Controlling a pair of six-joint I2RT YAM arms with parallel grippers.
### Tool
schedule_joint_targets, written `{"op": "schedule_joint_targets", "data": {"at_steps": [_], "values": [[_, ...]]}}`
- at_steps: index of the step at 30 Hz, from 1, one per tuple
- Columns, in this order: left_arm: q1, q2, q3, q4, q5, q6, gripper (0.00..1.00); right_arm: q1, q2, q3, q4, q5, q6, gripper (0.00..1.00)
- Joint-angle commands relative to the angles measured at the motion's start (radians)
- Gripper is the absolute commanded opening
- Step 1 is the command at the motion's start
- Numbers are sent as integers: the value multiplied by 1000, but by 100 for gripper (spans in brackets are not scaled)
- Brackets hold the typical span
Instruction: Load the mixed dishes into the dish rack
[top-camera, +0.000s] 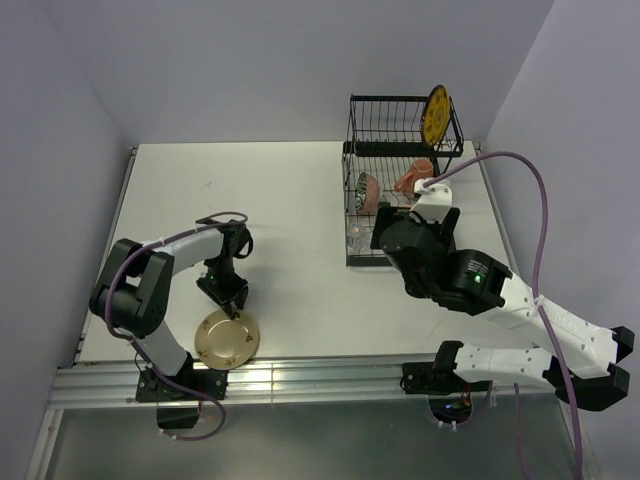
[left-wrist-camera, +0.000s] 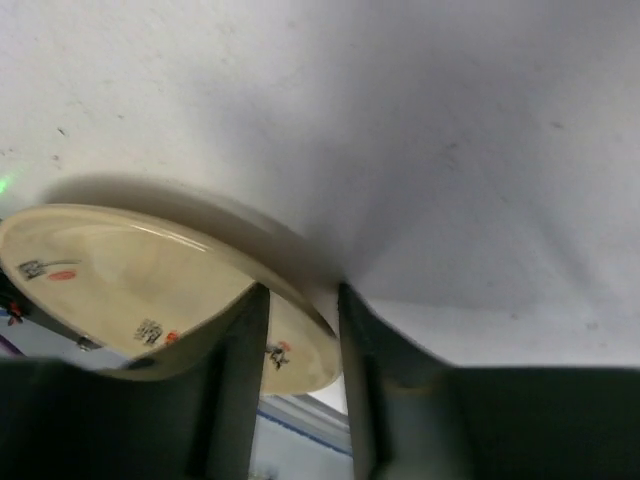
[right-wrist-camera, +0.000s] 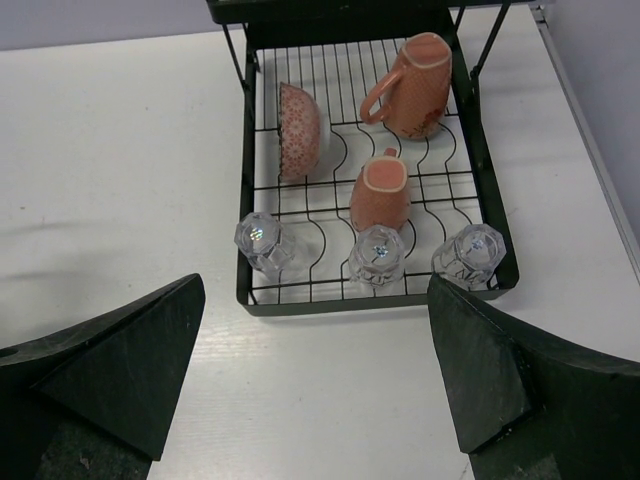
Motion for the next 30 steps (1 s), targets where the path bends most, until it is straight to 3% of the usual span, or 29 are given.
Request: {"op": "schedule_joint_targets", "data": {"at_steps": [1, 2, 4, 10, 14, 20, 26, 30], "values": [[0, -28, -30, 12, -7, 2, 30, 7, -40, -2, -6, 53, 37, 100], [0, -30, -34, 26, -1, 2, 15, 9, -42, 0, -15, 58, 38, 100], [0, -21, -50, 39, 13, 5, 1, 10, -43, 6, -18, 59, 41, 100], [-1, -22, -2, 56, 19, 25, 0, 30, -10, 7, -18, 53, 40, 100], [-6, -97, 145, 24, 16, 46, 0, 46, 15, -14, 23, 24, 11, 100], [-7, -286, 367, 59, 34, 138, 0, 47, -16, -84, 236, -213, -114, 100], [-7, -525, 328, 281, 129, 97, 0, 47, 13, -115, 413, -444, -186, 100], [-10, -597, 282, 309, 215, 40, 0, 52, 65, -126, 537, -539, -265, 94]]}}
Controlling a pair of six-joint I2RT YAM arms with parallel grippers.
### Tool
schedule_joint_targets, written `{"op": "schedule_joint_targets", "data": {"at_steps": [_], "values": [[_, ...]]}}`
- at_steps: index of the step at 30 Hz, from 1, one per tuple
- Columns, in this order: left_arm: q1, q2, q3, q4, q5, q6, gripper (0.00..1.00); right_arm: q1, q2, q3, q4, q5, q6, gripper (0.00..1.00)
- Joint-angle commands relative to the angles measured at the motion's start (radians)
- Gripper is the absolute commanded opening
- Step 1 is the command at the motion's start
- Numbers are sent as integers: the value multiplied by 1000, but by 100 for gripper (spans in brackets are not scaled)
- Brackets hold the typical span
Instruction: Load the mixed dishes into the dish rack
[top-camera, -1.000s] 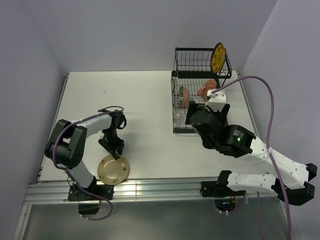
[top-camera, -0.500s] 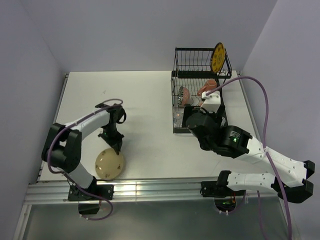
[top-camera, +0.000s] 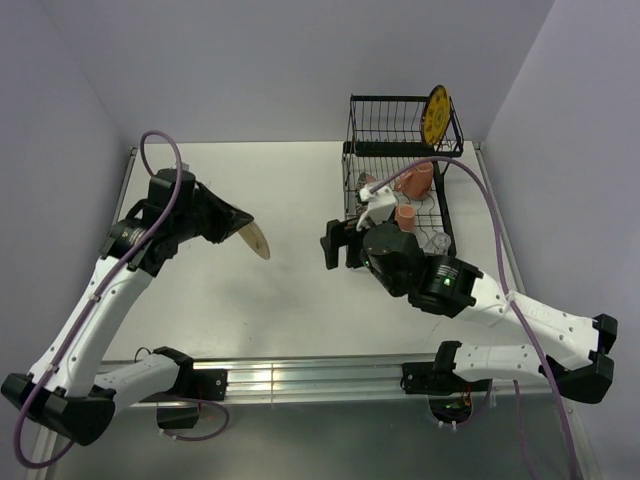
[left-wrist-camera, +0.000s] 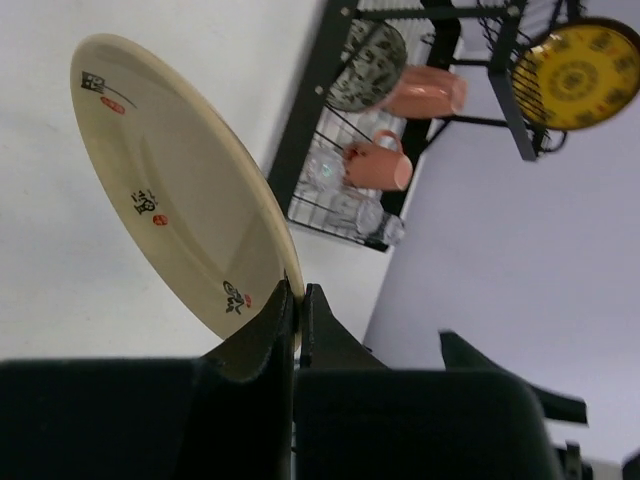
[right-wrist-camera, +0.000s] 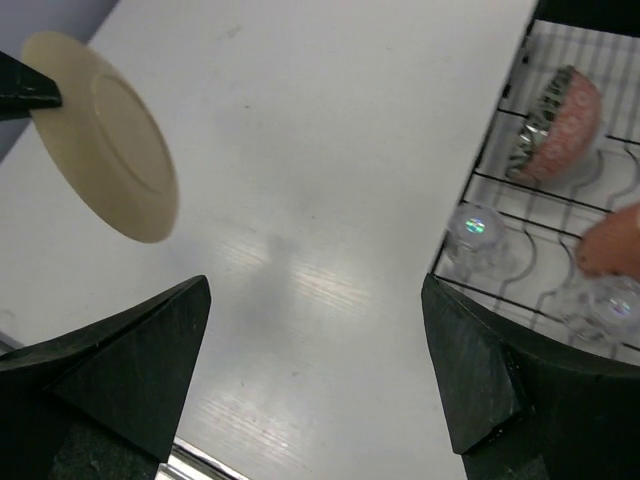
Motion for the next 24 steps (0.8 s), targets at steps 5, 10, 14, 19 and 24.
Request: {"op": "schedule_joint_targets", "data": {"at_steps": [5, 10, 14, 19, 24], "values": [[-16, -114, -100, 89, 139, -114, 0, 107, 197, 77, 253, -54, -172, 89], [-20, -142, -69, 42, 129, -125, 0, 227, 355, 186, 269, 44, -229, 91], [-20, -143, -28, 17, 158, -118, 0, 279, 458, 236, 296, 89, -244, 91], [-22, -183, -54, 29, 228, -143, 0, 293, 483, 186, 403, 204, -256, 64], [-22, -229, -77, 49, 278, -169, 0, 293, 431, 74, 568, 276, -331, 21]]}}
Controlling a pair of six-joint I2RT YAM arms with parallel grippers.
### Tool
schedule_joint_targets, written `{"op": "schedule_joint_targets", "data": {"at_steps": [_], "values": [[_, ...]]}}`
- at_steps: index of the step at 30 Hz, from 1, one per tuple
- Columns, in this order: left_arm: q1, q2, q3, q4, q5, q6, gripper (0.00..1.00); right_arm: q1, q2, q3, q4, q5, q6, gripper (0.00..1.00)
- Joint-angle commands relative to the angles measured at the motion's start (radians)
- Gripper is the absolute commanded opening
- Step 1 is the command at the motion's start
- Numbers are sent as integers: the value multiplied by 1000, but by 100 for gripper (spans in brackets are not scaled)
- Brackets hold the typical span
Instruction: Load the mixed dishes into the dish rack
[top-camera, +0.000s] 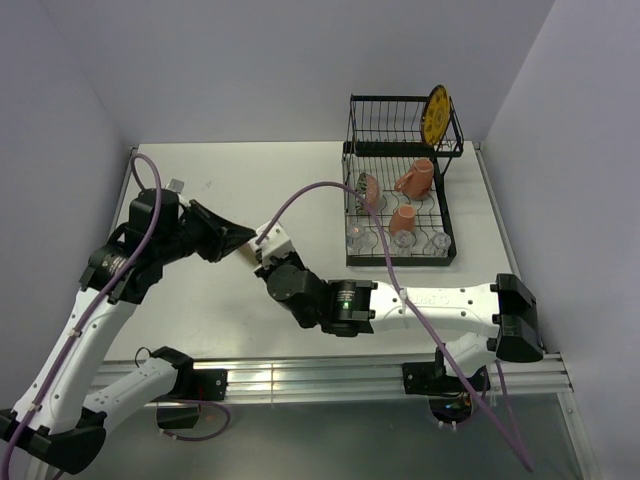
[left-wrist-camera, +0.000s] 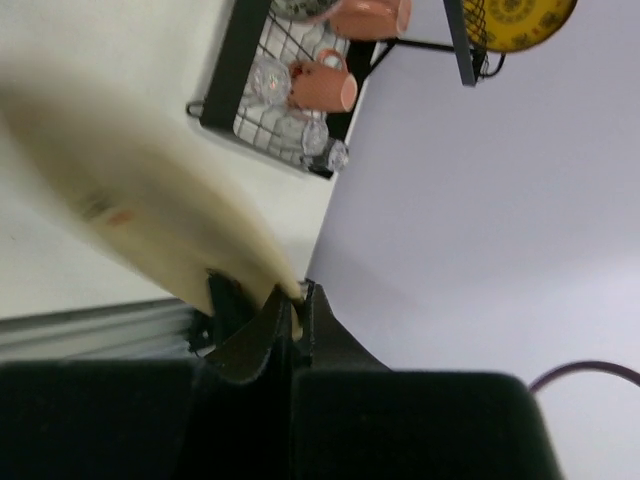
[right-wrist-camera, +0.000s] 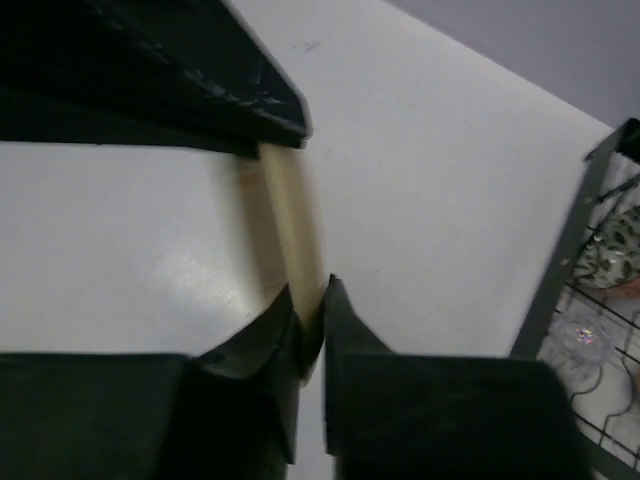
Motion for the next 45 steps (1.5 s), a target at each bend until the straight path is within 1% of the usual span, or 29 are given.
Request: {"op": "schedule_joint_targets", "data": {"at_steps": [1, 4, 5, 6, 8, 9, 12, 13, 15, 16, 18, 19, 20, 21, 24, 25, 27, 30, 33, 36, 39, 45], "values": [[-8, -45, -7, 59, 118, -49, 0, 5, -48, -53, 189, 94, -62, 1], [-8, -48, -16, 84, 151, -57, 0, 7, -72, -59, 198, 119, -91, 0], [-8, -45, -23, 98, 187, -57, 0, 7, -79, -56, 194, 140, -97, 0], [-8, -41, -27, 125, 204, -58, 15, 5, -85, -50, 183, 147, -96, 0], [-8, -13, -21, 129, 209, -52, 67, 5, -102, -37, 163, 163, -97, 0], [-8, -4, -9, 107, 188, -41, 99, 5, -108, -34, 156, 176, -93, 0], [-8, 24, 100, 75, 107, 35, 99, -1, -115, -11, 116, 240, -82, 0], [-8, 25, 171, 46, 32, 67, 99, -2, -114, 2, 96, 262, -78, 0], [-8, 16, 242, 18, -50, 92, 99, -19, -115, 16, 91, 309, -55, 0], [-8, -4, 296, 1, -134, 110, 99, -28, -123, 31, 58, 362, -42, 0], [-8, -36, 319, -11, -217, 121, 99, -70, -134, 50, 57, 412, -30, 0], [-8, -71, 313, -13, -240, 126, 99, -87, -141, 82, 47, 465, -22, 0], [-8, -89, 301, -5, -295, 130, 99, -110, -146, 100, 43, 479, -19, 0], [-8, -103, 284, 3, -308, 135, 99, -157, -148, 120, 39, 487, -13, 0], [-7, -142, 217, 21, -322, 147, 99, -243, -135, 217, 25, 502, -19, 0], [-8, -139, 202, 21, -323, 166, 99, -296, -113, 279, 7, 512, -24, 0], [-8, -131, 198, 7, -331, 184, 99, -349, -86, 337, 1, 507, -57, 0], [-8, -111, 194, 6, -345, 236, 99, -452, -4, 480, -10, 506, -99, 0], [-8, -103, 188, 13, -360, 262, 99, -505, 44, 551, -22, 464, -160, 0], [-8, -97, 169, 39, -357, 293, 99, -561, 130, 646, -42, 434, -203, 0], [-8, -90, 143, 61, -346, 318, 99, -617, 176, 708, -104, 369, -171, 0], [-8, -68, 85, 110, -305, 370, 99, -706, 246, 766, -139, 299, -179, 0]]}}
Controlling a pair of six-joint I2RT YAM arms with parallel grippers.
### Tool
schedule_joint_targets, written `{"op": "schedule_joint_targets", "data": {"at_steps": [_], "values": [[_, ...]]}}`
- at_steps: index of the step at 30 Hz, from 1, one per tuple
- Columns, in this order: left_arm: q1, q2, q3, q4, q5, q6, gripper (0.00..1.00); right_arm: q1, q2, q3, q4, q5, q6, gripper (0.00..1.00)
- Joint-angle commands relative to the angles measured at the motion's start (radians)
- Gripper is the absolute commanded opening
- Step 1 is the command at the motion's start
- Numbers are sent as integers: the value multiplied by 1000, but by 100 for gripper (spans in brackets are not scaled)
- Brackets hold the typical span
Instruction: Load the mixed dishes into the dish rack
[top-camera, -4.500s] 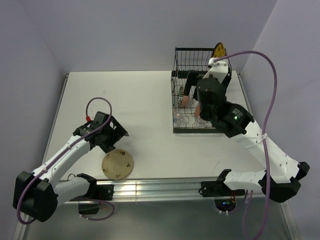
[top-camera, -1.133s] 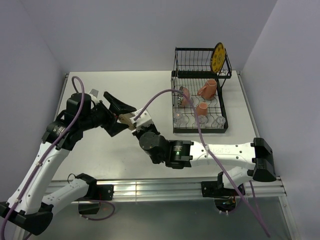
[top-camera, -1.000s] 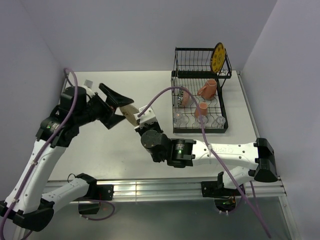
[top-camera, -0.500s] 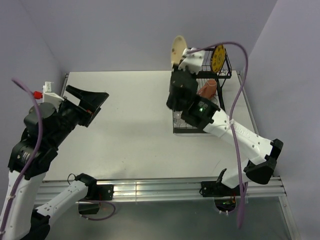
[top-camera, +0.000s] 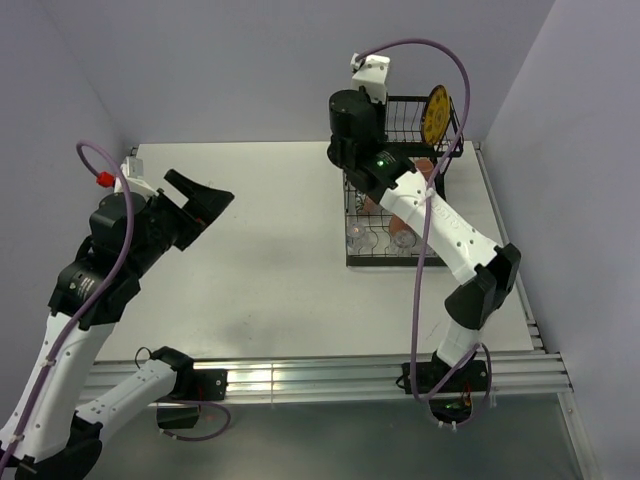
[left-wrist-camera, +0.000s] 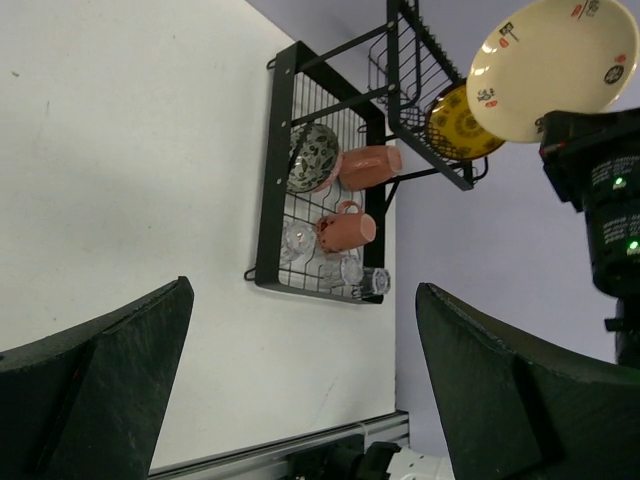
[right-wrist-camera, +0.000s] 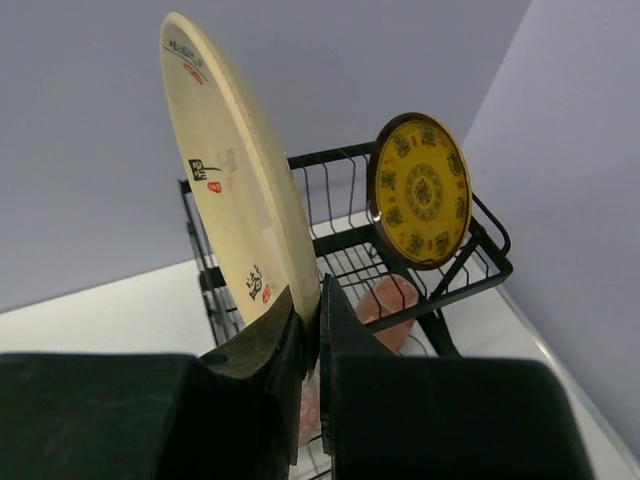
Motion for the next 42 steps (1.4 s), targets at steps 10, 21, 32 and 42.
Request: {"op": "schedule_joint_targets", "data": {"at_steps": [10, 21, 32, 42], "values": [[0, 43, -74, 93, 51, 117, 99, -146, 113, 174, -70, -94, -16, 0], [0, 56, -95, 95, 66, 141, 99, -203, 144, 115, -76, -118, 8, 0], [0, 58, -111, 93, 66, 154, 99, -241, 193, 80, -80, -136, 24, 0], [0, 64, -117, 92, 72, 158, 99, -251, 231, 83, -94, -129, 40, 0]]}}
